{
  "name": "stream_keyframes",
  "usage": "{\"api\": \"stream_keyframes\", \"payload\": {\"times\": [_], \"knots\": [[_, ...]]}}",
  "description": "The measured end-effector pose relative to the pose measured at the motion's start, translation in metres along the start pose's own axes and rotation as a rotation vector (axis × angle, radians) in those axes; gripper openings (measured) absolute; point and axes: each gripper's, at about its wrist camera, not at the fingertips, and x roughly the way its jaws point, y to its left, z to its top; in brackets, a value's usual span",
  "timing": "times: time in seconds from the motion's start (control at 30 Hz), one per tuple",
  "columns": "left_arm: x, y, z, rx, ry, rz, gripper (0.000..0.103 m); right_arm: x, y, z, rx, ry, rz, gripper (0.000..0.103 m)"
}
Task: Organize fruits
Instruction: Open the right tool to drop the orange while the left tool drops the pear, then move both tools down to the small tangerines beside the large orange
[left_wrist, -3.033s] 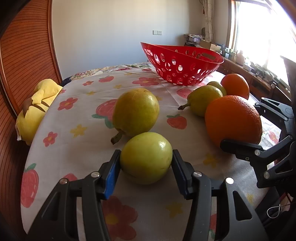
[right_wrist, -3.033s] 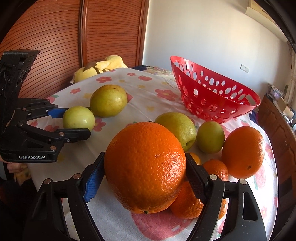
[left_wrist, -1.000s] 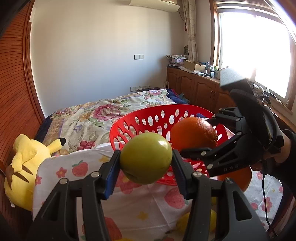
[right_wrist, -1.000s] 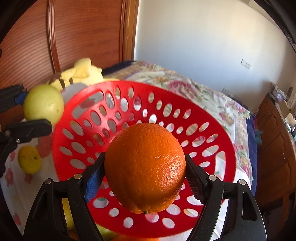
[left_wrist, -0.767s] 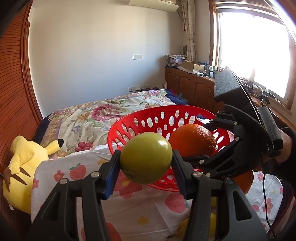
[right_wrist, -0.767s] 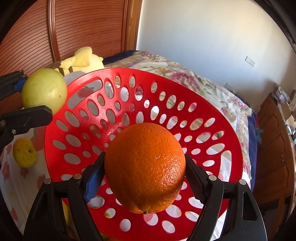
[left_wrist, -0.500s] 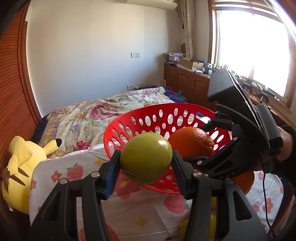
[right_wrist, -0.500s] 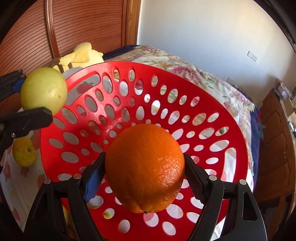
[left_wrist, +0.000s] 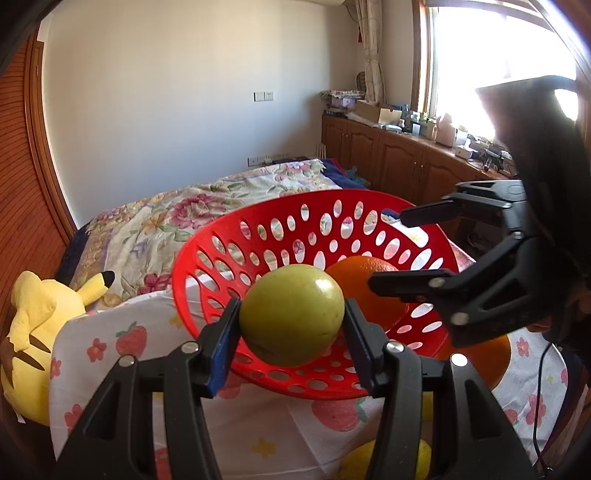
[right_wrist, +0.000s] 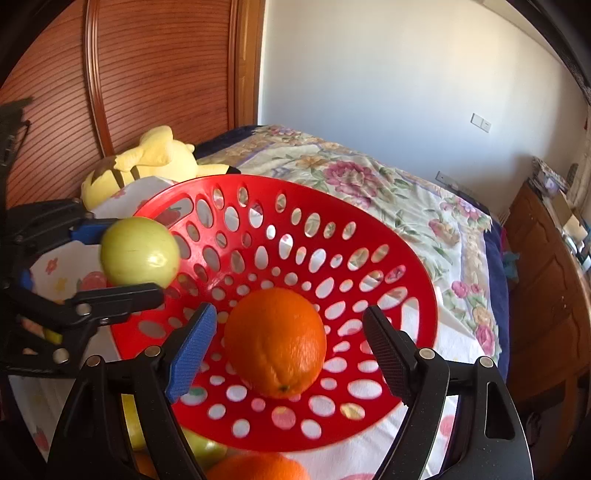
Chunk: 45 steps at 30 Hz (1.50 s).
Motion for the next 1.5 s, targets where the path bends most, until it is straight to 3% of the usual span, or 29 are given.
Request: {"api": "stream_keyframes", "payload": {"times": [0.37,0.9,1.23,1.5], "knots": [[-0.034,-0.002,-0.003,-0.038,-0.085,0.002,0.057,-0.032,-0.004,-0.026,0.070,-0.051,-0.023,0.084],[-0.112,-0.023,-0.072,-0.044,-0.132,0.011,0.065,-0.105,0.036,-0.087,0.178,-0.154,-0.065,0.085],[-0.124,-0.044,-0.112,-0.041,-0.122,0.010,0.066,-0.112,0.061,-0.143,0.252,-0.152,-0.027,0.085],[-0.112,-0.050,-0.140,-0.067,-0.079,-0.004,0.066,-0.107,0.081,-0.169,0.257,-0.147,0.007,0.083]]}}
